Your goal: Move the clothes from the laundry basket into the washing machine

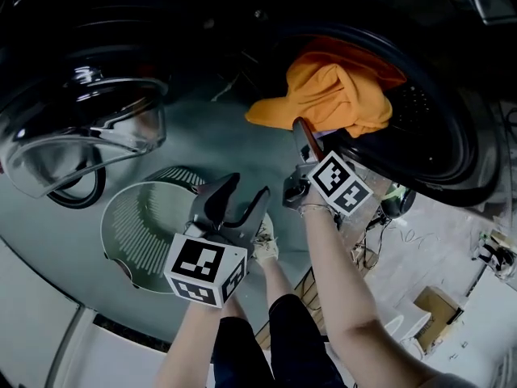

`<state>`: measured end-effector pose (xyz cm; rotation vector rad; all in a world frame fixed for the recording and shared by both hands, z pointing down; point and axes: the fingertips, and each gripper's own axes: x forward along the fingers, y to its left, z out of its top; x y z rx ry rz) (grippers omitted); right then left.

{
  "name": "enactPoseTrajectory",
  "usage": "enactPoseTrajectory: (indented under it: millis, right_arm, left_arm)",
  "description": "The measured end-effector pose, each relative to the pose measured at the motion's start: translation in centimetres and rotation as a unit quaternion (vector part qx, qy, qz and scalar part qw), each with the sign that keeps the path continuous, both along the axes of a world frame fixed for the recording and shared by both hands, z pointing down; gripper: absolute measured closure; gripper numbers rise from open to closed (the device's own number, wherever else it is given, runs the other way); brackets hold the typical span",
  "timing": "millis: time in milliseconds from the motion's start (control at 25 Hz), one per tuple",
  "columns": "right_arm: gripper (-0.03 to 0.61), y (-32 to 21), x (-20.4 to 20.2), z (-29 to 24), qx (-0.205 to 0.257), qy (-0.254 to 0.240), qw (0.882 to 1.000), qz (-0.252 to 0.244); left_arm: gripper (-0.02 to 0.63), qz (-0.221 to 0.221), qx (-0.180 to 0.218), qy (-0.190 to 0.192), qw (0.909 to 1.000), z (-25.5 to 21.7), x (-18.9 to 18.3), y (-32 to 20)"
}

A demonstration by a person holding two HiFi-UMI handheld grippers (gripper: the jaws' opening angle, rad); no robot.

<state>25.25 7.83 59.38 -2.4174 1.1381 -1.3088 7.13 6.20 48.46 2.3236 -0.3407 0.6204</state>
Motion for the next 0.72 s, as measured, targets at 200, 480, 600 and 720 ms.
enactPoseTrajectory:
  millis: [200,480,600,720]
  right_arm:
    - [0.22,-1.7,0.1,1.3,0.006,0.001,1.0,-0.007]
    - [0.429,-3.3,0.7,-3.6,0.054,0.055,0.996,-0.046]
    - [0.437,-5.1,2.6,-5.9,0.072,0.088,0.992,-0.056]
    - [0.439,-6.7,5.5,-8.5,0.085,0.125,0.987,-0.054]
  left_arm:
    - [0.411,0.0,0.002,-0.002,1.0,0.8,-0.1,0.1]
    - [0.411,-0.006,0.001,0.003,1.0,0.3,-0.1,-0.2]
    - [0.411,-0.008,0.002,0.006,0.9999,-0.1,0.0,-0.5]
    - [0.411,-0.01,0.005,0.007,0.9999,-0.6,0.2,-0.9]
